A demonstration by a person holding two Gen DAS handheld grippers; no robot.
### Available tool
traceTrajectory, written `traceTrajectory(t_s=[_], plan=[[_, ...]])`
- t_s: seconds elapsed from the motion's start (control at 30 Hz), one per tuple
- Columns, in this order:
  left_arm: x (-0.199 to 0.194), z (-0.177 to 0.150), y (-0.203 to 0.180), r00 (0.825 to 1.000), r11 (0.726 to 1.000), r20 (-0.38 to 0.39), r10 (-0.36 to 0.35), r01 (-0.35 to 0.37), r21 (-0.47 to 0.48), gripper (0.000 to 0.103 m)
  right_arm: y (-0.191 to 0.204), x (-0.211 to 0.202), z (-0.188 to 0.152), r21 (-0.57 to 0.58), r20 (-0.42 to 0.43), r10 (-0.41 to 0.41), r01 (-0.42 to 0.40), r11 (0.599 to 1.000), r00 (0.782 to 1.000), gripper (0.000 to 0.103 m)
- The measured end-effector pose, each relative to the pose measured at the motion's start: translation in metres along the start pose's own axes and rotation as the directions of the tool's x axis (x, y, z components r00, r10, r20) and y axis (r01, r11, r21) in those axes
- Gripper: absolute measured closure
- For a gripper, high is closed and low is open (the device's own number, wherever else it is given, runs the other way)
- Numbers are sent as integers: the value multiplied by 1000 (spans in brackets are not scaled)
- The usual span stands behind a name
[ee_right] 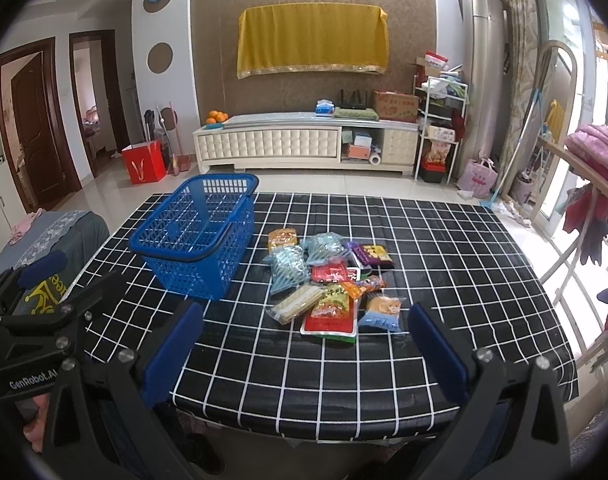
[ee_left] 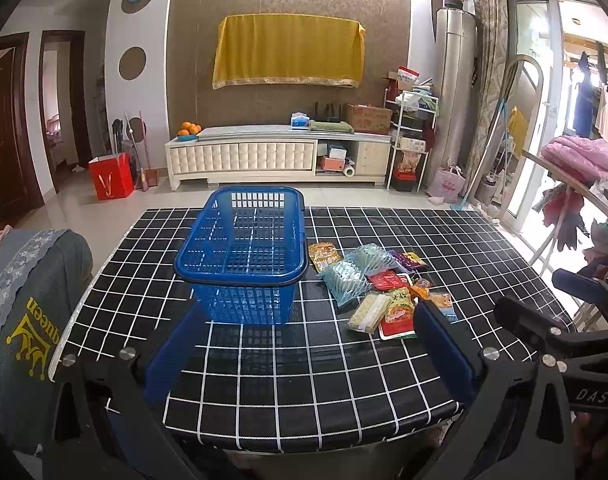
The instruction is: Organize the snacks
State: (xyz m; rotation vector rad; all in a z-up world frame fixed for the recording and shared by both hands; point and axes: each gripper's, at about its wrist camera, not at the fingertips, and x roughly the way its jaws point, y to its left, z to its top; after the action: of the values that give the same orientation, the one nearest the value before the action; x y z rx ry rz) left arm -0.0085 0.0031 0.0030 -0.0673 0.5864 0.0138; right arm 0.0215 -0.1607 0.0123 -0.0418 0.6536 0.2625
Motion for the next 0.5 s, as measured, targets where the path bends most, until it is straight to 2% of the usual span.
traceTrajectory(t_s=[0.5], plan=[[5,6,-8,1000,1000,-26,4,-4,16,0,-6,5,-1,14,-7,7,-7,1000,1000,0]])
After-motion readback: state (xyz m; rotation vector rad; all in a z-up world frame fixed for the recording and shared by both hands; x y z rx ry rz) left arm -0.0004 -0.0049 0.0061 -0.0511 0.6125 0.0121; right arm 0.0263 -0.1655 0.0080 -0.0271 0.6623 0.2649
